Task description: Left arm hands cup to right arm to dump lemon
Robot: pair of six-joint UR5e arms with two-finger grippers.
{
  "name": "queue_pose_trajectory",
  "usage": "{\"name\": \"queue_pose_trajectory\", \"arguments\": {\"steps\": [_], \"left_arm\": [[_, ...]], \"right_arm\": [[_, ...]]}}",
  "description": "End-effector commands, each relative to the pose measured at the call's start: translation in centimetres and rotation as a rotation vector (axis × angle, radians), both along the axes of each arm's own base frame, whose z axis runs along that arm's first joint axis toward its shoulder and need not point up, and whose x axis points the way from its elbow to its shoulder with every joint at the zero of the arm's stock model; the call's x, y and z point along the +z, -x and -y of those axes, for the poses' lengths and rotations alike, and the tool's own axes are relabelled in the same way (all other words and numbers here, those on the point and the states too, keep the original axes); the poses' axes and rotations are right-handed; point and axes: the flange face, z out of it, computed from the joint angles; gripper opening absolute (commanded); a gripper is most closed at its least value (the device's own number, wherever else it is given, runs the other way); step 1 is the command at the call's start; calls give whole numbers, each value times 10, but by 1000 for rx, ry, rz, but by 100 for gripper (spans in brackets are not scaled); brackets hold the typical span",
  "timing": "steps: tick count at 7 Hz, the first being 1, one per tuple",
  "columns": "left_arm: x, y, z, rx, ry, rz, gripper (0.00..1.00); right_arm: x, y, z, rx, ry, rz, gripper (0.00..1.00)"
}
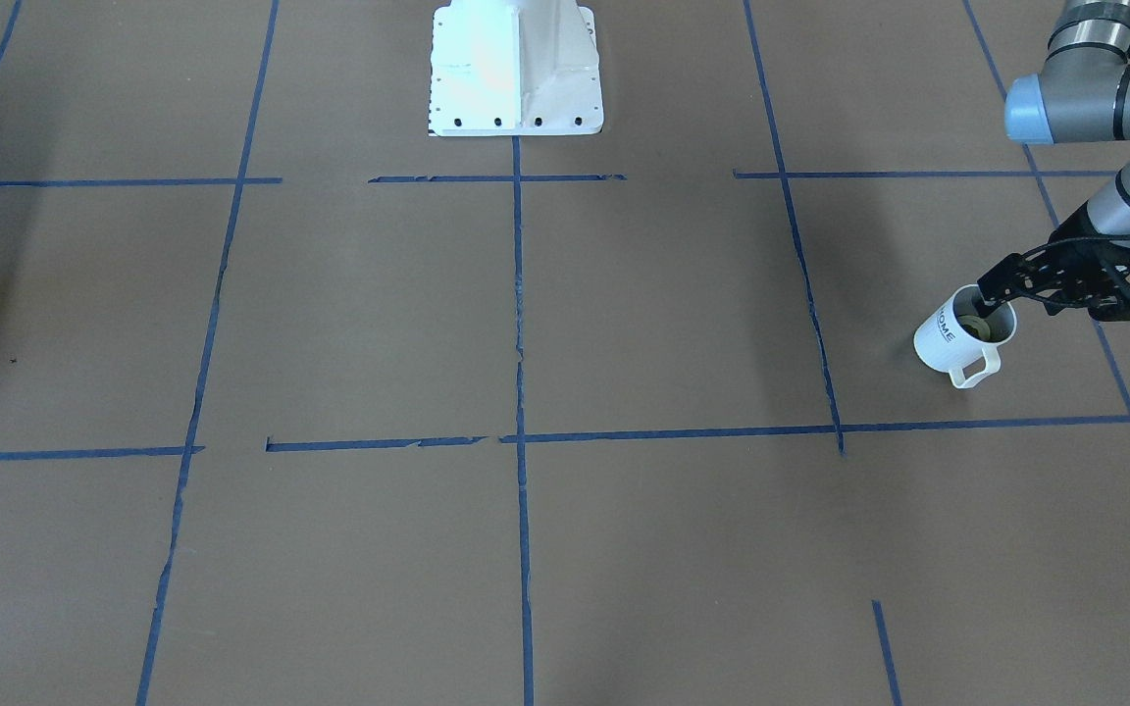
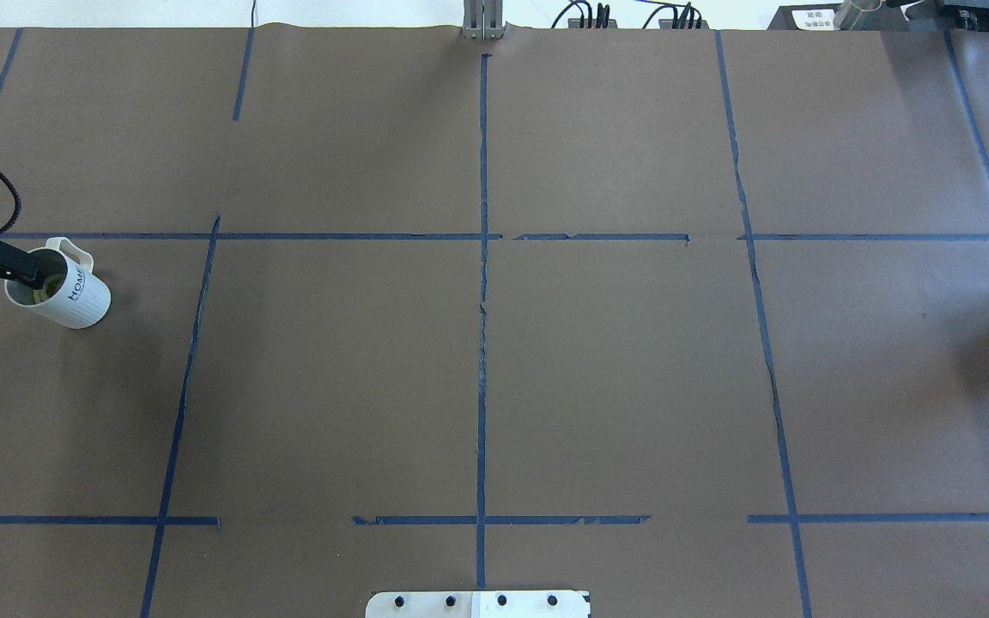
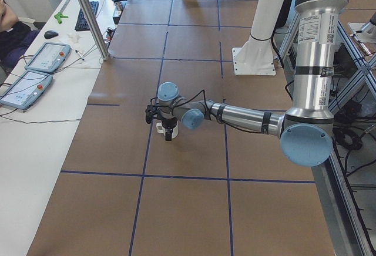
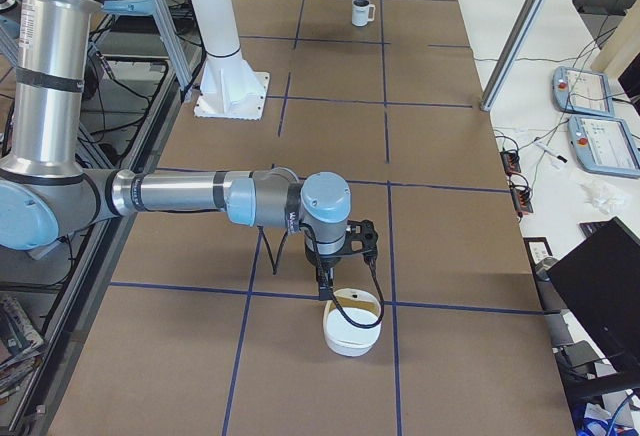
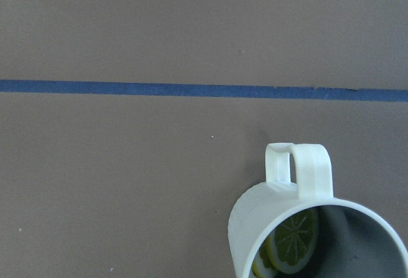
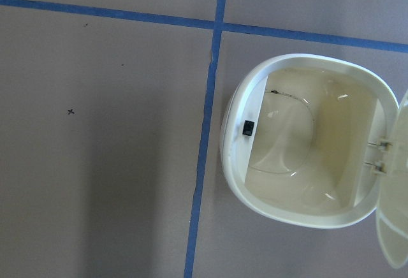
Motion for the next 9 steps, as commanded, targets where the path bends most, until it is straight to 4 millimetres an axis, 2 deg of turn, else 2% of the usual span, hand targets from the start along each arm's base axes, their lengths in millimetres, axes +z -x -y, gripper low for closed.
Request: {"name": "queue_pose_trajectory", "arguments": {"steps": [1, 2, 3, 4, 6, 7, 8, 9], "left_arm": [[-2, -10, 10, -9, 24, 0, 41], [1, -12, 12, -5, 31, -2, 20], [0, -13, 13, -2, 28, -6, 7], [-5, -13, 13, -2, 22, -9, 2], [-14, -6, 11, 15, 47, -59, 0], [-26, -1, 13, 5, 55, -56, 0], [-66, 1, 19, -7, 63, -47, 0], [-120, 5, 30, -23, 59, -44, 0]], "right_arm": [[0, 0, 0, -1, -1, 0, 100], [1, 0, -1, -1, 1, 0, 100], [1, -1, -1, 1, -1, 0, 100], [1, 0, -1, -1, 1, 0, 100], [1, -1, -1, 2, 2, 0, 100], [-5, 0, 1, -1, -13, -1, 100], [-24, 0, 2, -3, -53, 1, 100], [-38, 2, 3, -2, -79, 31, 100]]}}
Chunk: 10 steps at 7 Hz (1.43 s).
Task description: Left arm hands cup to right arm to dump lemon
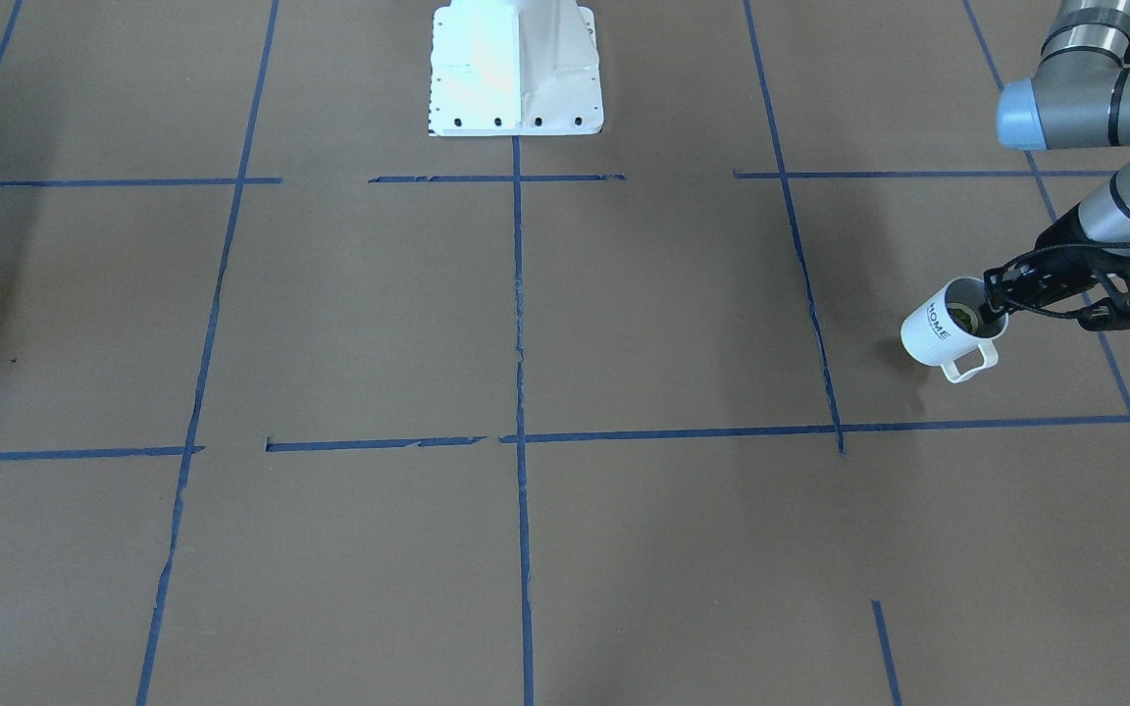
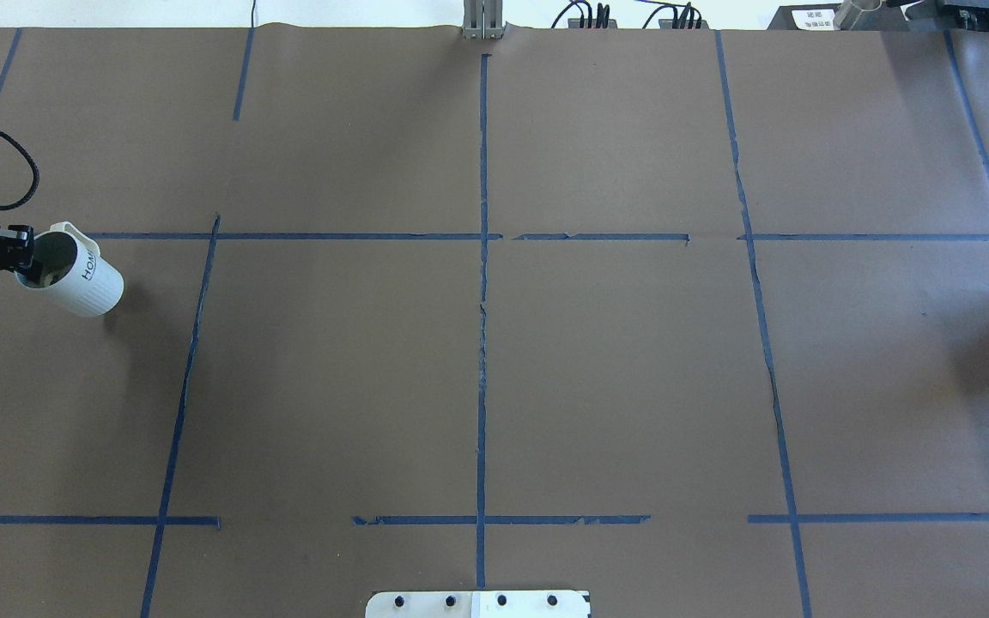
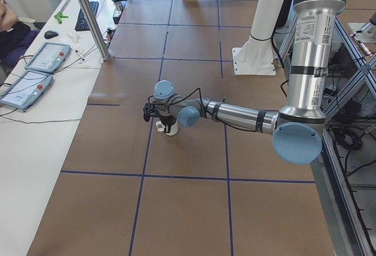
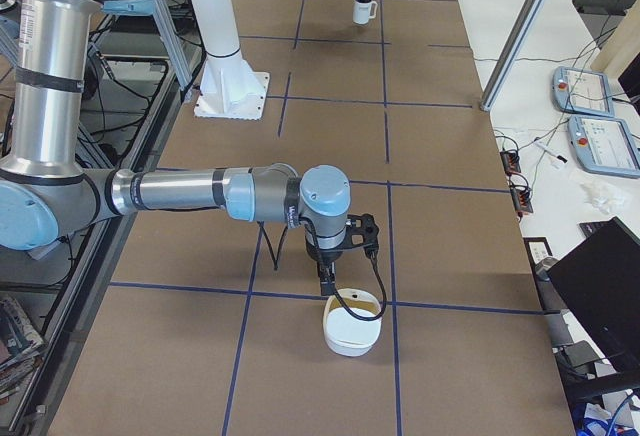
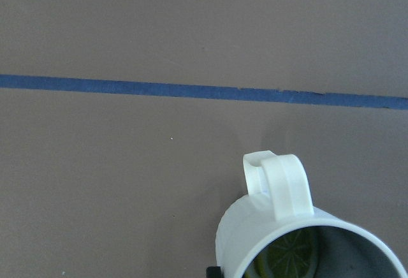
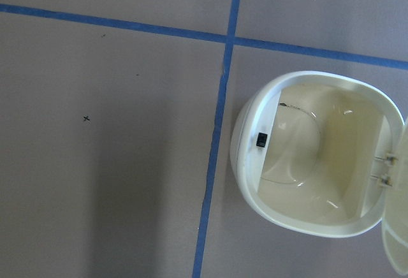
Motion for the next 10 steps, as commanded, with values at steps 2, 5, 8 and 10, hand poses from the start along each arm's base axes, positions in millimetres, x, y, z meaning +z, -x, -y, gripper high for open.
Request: {"name": "queue_pose_trajectory", "arguments": {"steps": [2, 5, 8, 10], "left_arm": [[-131, -11, 33, -13, -61, 0, 0], [-191, -58, 43, 53, -122, -29, 0], [-244, -78, 61, 63, -60, 0, 0], [-260, -94, 75, 33, -11, -2, 0]], "right_arm": [[-47, 15, 16, -34, -279, 87, 100], [-111, 100, 107, -156, -474, 127, 100], [-178, 195, 130, 24, -545, 148, 99], [-248, 345, 142, 154, -580, 160, 100]]}}
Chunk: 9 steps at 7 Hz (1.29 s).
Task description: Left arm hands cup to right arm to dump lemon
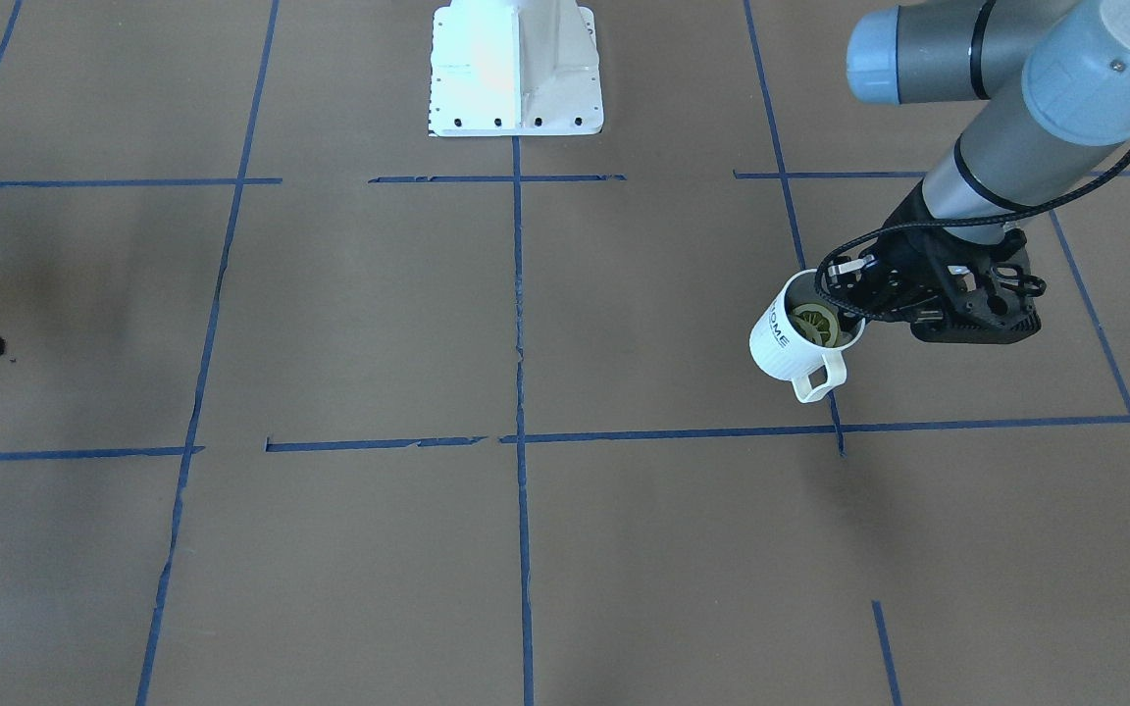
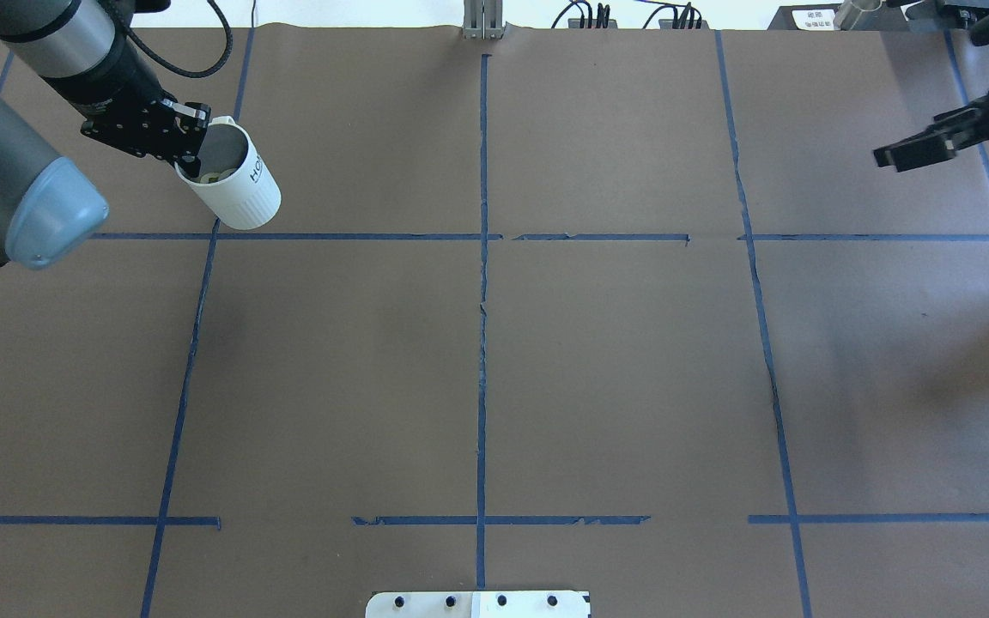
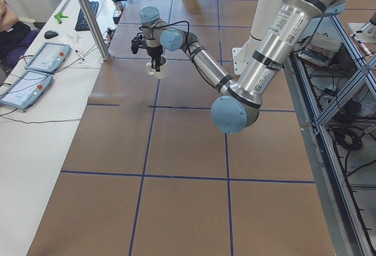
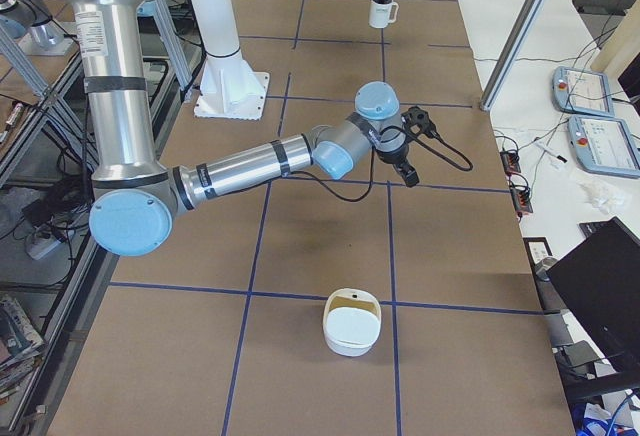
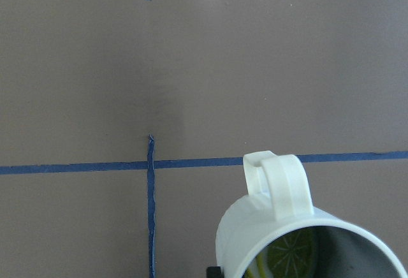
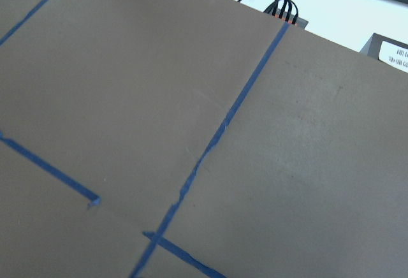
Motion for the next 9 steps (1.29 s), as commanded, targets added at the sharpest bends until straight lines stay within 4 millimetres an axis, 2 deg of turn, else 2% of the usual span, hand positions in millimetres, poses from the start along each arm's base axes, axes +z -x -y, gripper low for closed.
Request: {"name": "queue_pose_trajectory", "arguments": {"steps": [1, 2, 3, 4, 5, 6, 7, 8, 9], "left_arm": [[-22, -13, 16, -27, 35, -3, 0], [-32, -25, 21, -25, 44, -6, 0], [-39, -31, 26, -21, 43, -8, 0], [-54, -39, 34, -30, 53, -14, 0], [-75, -60, 36, -35, 74, -22, 0], [-91, -66, 43, -36, 78, -24, 0], [-109, -72, 52, -36, 76, -25, 0], [-128, -81, 49, -21, 58, -38, 0], [-152, -104, 34, 18, 31, -55, 0]], "right_arm": [[-60, 125, 9, 99, 56, 116, 100], [-85, 160, 2, 136, 23, 132, 96], [-112, 221, -26, 199, -17, 148, 97], [-145, 270, -49, 278, -77, 161, 99], [-157, 295, -69, 267, -99, 169, 99], [-163, 308, -88, 277, -131, 172, 100], [-166, 331, -116, 308, -174, 161, 100], [-170, 346, -137, 334, -203, 156, 100], [-188, 362, -159, 362, -233, 176, 100]]}}
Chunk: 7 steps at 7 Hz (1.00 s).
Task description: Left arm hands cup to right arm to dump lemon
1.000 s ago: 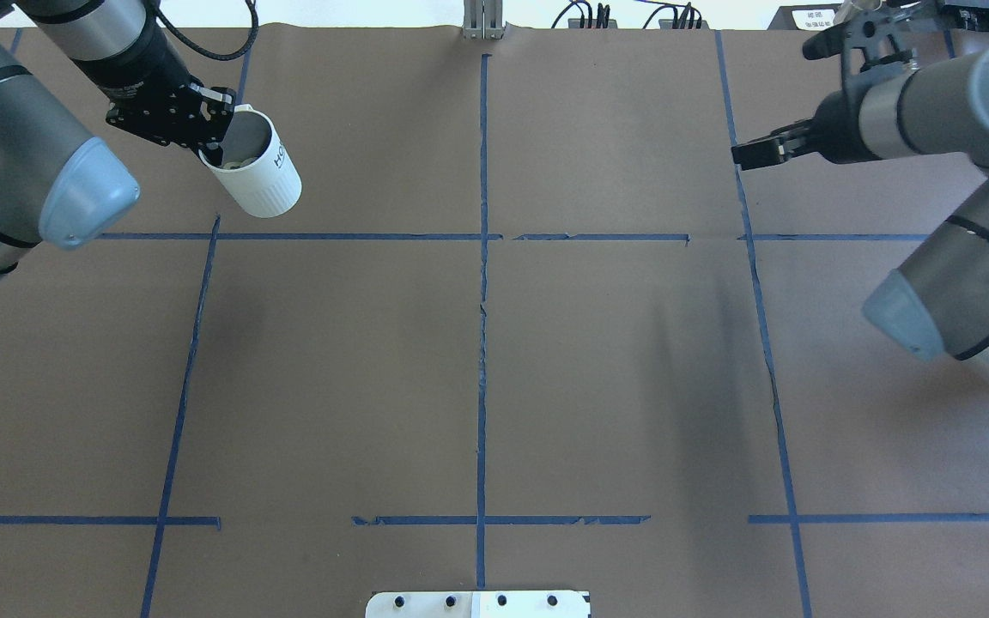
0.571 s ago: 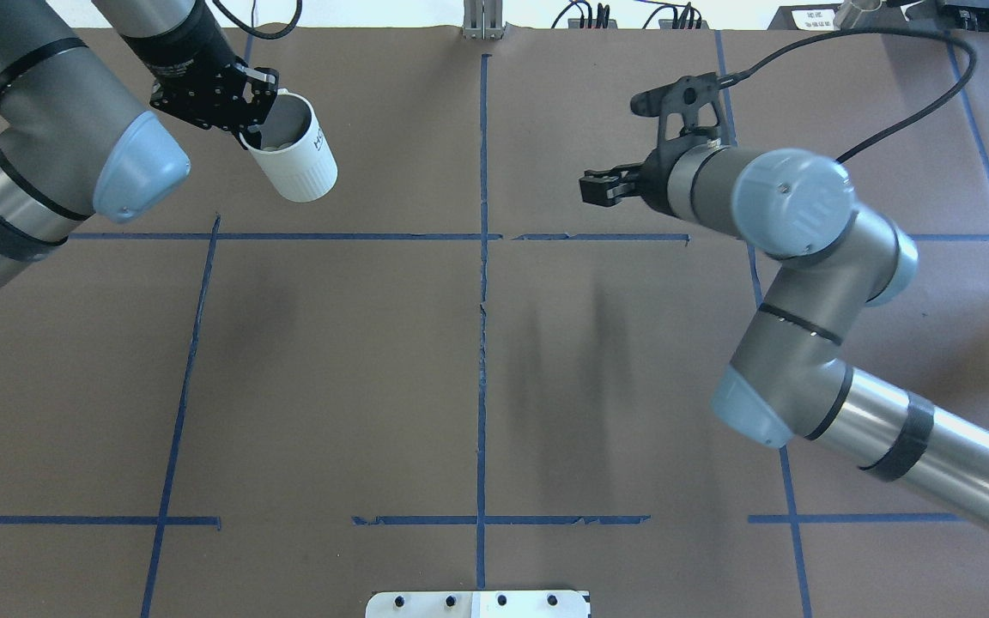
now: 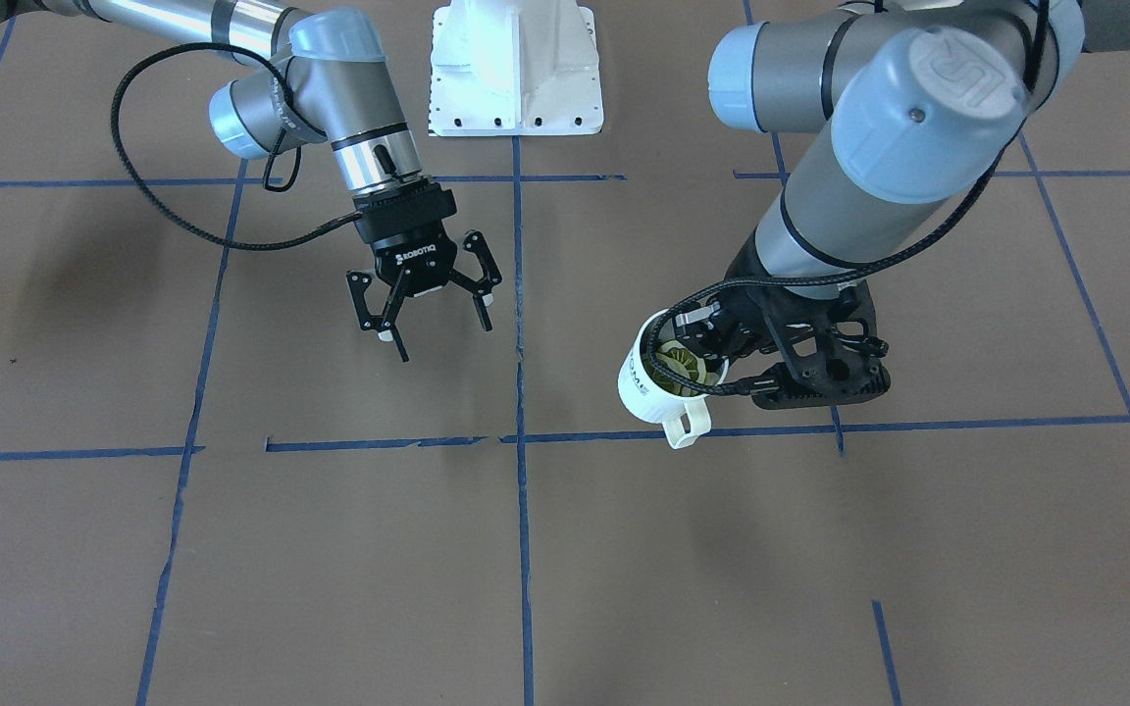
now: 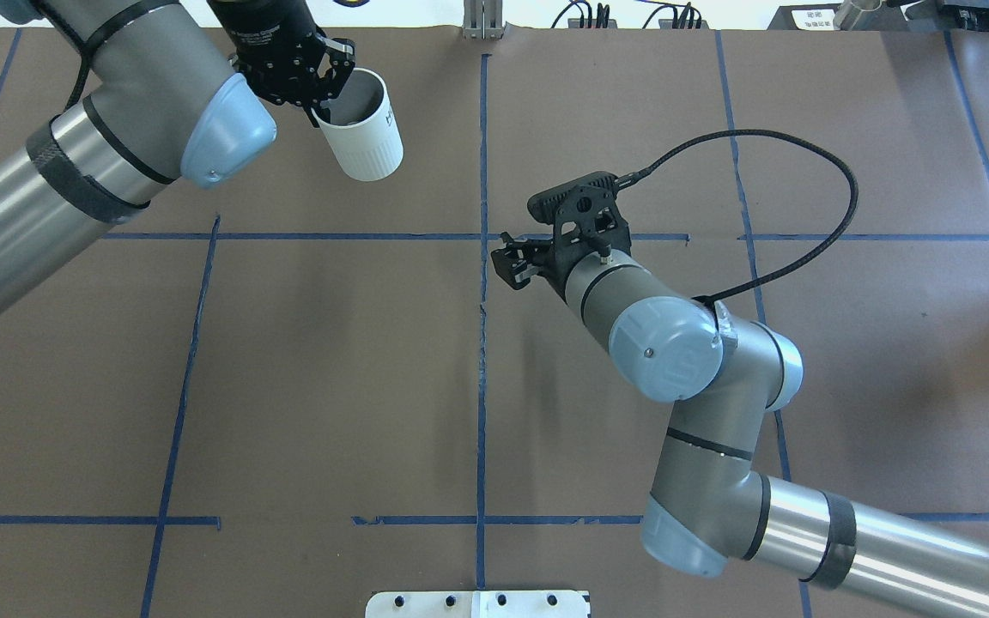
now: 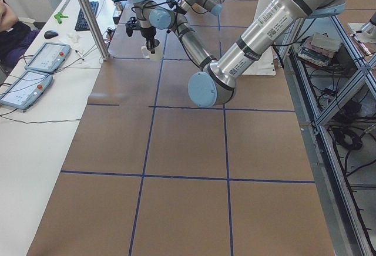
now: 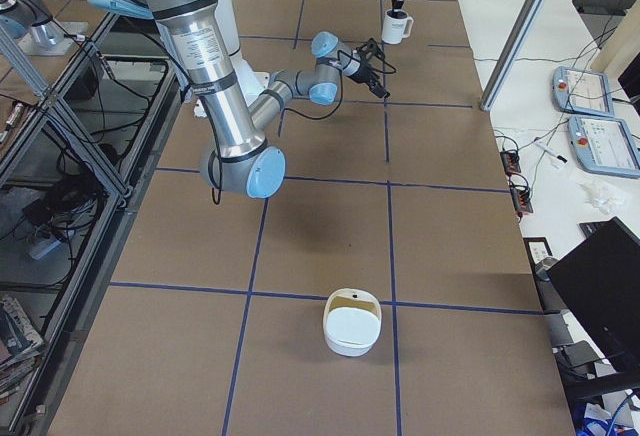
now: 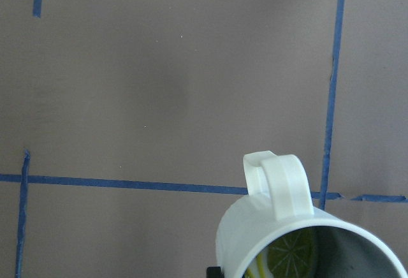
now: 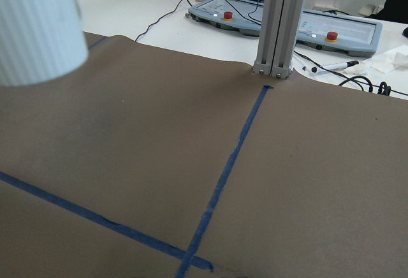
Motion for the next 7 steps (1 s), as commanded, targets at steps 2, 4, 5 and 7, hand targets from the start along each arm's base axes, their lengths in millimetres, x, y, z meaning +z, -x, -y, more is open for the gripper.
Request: {"name": "queue_pose_trajectory", "arguments": {"steps": [2, 4, 5, 7], "left_arm": [[-55, -34, -23, 58, -57, -42, 0], [-62, -41, -30, 72, -66, -50, 0], [-61, -50, -36, 88, -66, -49, 0], [-58, -56, -41, 99, -63, -48, 0]], "right_arm": [[-32, 37, -62, 106, -74, 28, 100], [-45, 42, -74, 150, -98, 40, 100], [-47, 42, -74, 149, -101, 40, 100], [-48, 41, -74, 149, -107, 35, 100]]}}
